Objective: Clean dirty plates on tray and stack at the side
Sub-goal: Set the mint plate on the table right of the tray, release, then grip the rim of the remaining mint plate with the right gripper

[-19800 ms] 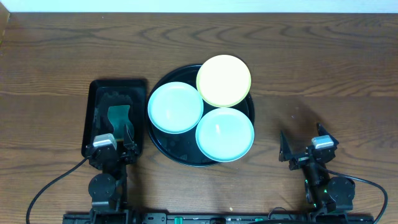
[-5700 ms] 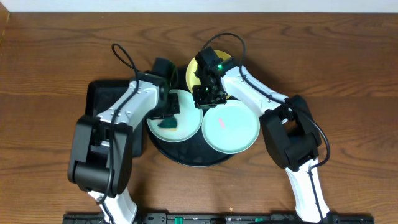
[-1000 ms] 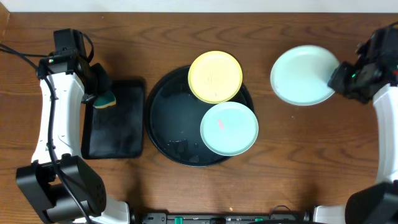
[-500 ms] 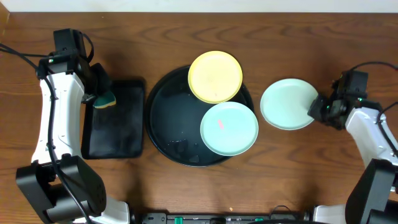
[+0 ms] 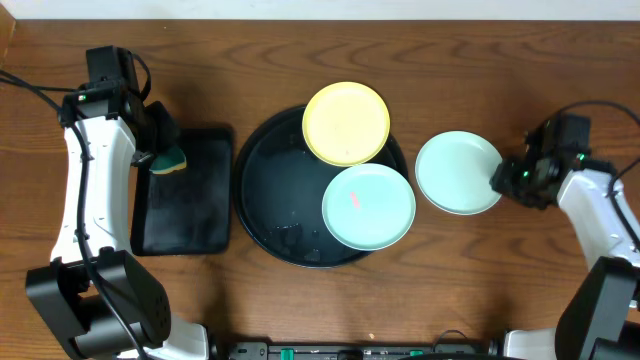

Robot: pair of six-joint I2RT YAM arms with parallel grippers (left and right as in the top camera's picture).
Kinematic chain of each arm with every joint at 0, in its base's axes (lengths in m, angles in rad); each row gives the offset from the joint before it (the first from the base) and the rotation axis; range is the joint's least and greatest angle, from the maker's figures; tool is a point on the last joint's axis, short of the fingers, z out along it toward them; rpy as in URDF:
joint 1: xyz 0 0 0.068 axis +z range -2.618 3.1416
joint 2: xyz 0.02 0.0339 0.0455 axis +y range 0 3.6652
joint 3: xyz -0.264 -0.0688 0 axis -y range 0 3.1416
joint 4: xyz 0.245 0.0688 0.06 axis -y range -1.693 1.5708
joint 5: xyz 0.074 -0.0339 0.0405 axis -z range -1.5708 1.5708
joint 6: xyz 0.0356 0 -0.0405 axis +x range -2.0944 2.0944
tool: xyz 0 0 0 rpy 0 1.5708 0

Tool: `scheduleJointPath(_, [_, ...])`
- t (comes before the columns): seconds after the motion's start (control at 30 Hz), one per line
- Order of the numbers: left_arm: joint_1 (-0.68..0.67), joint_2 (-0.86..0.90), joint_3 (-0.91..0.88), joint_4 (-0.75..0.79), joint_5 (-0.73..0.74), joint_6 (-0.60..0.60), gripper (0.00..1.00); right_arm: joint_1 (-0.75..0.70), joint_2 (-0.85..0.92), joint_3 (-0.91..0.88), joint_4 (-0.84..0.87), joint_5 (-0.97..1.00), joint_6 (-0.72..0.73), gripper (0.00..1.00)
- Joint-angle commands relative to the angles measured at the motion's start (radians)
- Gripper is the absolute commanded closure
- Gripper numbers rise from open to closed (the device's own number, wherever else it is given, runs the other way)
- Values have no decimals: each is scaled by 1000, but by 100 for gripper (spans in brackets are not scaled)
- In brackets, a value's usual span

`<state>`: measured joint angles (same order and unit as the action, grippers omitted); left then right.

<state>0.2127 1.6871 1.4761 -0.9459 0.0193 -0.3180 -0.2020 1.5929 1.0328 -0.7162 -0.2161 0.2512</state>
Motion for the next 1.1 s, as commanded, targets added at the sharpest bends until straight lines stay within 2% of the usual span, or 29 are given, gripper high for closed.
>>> scheduleJointPath(0.0, [2,-3,20,-3,-13,-9,92,47,-5,137,-74,-103,-58,66])
scheduleJointPath(0.2, [2,-3,20,-3,-13,-9,92,183,-3,196,-142,-154,-119,58])
scheduleJointPath(0.43, [2,-3,20,-3,-13,-9,93,363,70,180,-158,-114,-159,58])
scheduleJointPath(0.6, [2,-3,20,-3,-13,-5,93,439,170,180,-149,-87,-163,60])
scheduleJointPath(0.67, [2,-3,20,-3,-13,-5,93,455,210,181,-147,-87,-163,63])
scheduleJointPath(0.77, [2,-3,20,-3,-13,-5,93,467,258,181,-143,-87,-163,73])
scheduleJointPath(0.87, [2,-3,20,-3,-13,-5,92,468,262,181,-140,-87,-163,83])
scheduleJointPath(0.97, [2,-3,20,-3,-13,-5,93,468,259,183,-135,-88,-161,87])
scheduleJointPath(1.07, [2,-3,20,-3,-13,-5,93,473,259,185,-137,-93,-147,96])
